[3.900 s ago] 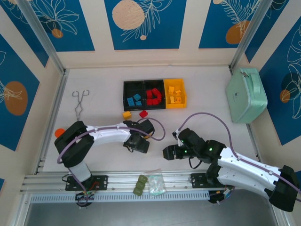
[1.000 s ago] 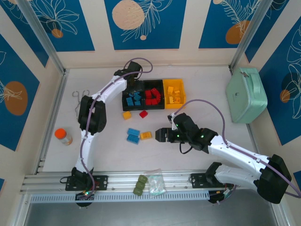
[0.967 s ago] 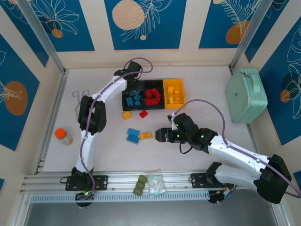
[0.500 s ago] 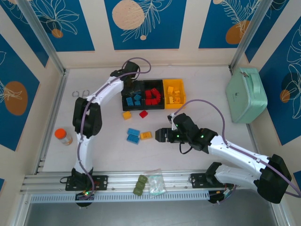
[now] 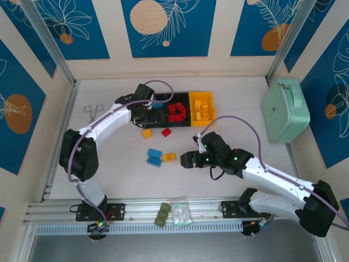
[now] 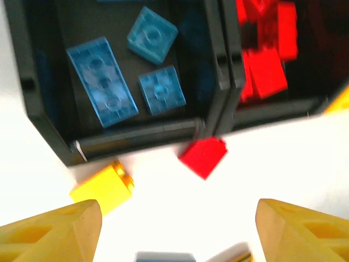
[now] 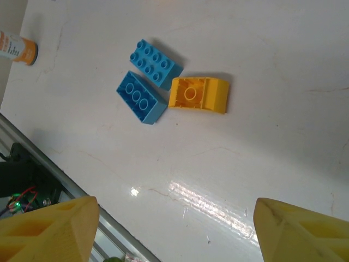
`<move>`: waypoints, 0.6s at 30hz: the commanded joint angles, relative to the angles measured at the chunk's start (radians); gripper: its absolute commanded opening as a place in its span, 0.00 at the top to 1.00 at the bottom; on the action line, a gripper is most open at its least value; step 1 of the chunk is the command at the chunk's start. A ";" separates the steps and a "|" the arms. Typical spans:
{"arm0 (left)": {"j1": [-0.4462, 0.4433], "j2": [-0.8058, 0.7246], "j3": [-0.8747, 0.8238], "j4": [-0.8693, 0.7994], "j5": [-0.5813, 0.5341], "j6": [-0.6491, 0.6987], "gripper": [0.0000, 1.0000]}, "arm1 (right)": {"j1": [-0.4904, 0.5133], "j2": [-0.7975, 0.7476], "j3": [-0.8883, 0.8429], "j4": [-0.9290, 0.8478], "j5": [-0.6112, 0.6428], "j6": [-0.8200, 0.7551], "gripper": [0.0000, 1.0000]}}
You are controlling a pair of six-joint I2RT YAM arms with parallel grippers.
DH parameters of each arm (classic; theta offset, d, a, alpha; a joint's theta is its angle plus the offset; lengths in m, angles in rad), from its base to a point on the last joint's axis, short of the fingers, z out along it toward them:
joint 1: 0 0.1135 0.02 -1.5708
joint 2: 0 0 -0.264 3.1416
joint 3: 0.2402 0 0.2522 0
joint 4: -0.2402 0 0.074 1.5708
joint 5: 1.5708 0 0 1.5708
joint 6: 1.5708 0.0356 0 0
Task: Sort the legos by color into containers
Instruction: Pick up the lego from the middle-left of the table.
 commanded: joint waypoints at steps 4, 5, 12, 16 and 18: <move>-0.056 -0.102 -0.127 -0.064 0.051 0.146 0.26 | 0.002 -0.046 0.023 -0.066 -0.059 -0.065 0.25; -0.069 -0.110 -0.144 -0.076 0.040 0.153 0.25 | 0.000 -0.049 0.020 -0.069 -0.063 -0.065 0.25; -0.161 -0.136 -0.269 -0.089 -0.021 0.122 0.16 | 0.000 -0.054 -0.001 -0.073 -0.077 -0.052 0.25; -0.208 -0.131 -0.325 -0.070 -0.030 0.078 0.12 | 0.002 -0.056 -0.009 -0.073 -0.081 -0.046 0.25; -0.226 -0.124 -0.348 -0.058 -0.040 0.060 0.11 | 0.002 -0.059 -0.014 -0.073 -0.080 -0.044 0.25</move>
